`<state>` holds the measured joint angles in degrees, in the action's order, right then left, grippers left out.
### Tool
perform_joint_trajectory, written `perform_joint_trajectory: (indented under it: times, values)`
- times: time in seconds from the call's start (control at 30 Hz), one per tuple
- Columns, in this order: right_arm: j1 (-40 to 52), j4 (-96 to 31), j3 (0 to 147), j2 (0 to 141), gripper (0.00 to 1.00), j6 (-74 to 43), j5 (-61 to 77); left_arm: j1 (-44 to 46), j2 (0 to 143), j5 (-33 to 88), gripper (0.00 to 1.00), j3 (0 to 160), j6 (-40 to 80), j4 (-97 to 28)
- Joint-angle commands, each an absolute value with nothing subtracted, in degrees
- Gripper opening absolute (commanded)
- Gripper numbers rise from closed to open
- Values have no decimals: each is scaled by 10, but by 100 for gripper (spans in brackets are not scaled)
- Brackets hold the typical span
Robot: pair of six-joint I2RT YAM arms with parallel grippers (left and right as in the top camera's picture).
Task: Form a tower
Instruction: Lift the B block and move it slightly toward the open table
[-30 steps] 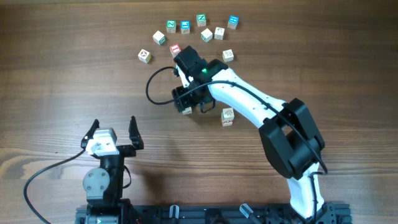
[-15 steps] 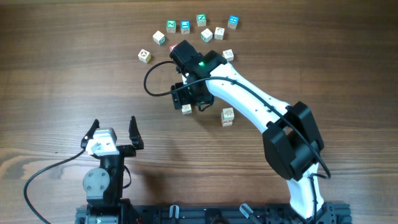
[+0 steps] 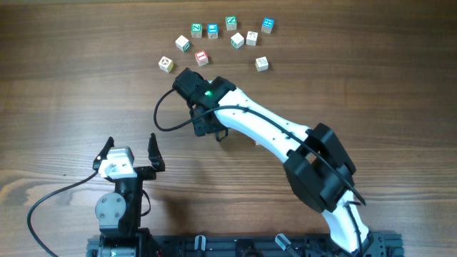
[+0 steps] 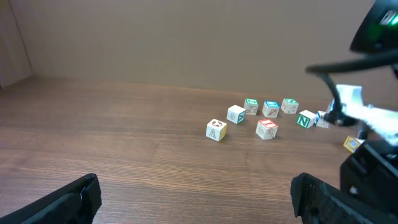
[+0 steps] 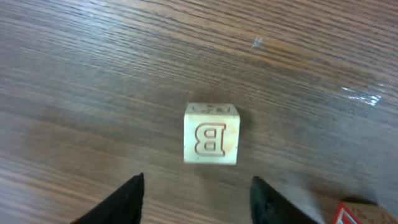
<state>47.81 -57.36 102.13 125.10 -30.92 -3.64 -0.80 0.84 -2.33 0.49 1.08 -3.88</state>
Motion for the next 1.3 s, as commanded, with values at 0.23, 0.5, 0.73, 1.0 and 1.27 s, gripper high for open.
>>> perform_joint_trajectory:
  times: [0.23, 0.5, 0.73, 1.0, 1.27]
  values:
    - [475, -536, 1016, 1299, 58, -316, -60, -11, 6, -30, 100, 3, 0, -39]
    - [468, -532, 1016, 1299, 52, -317, -79, -11, 6, -31, 100, 3, 0, -39]
    - [464, -532, 1016, 1299, 37, -316, -55, -11, 6, -30, 100, 3, 0, -39]
    - [464, -544, 1015, 1300, 40, -317, -55, -11, 6, -30, 100, 3, 0, -39]
    - [464, -549, 1015, 1300, 43, -332, -34, -11, 6, -30, 100, 3, 0, -39]
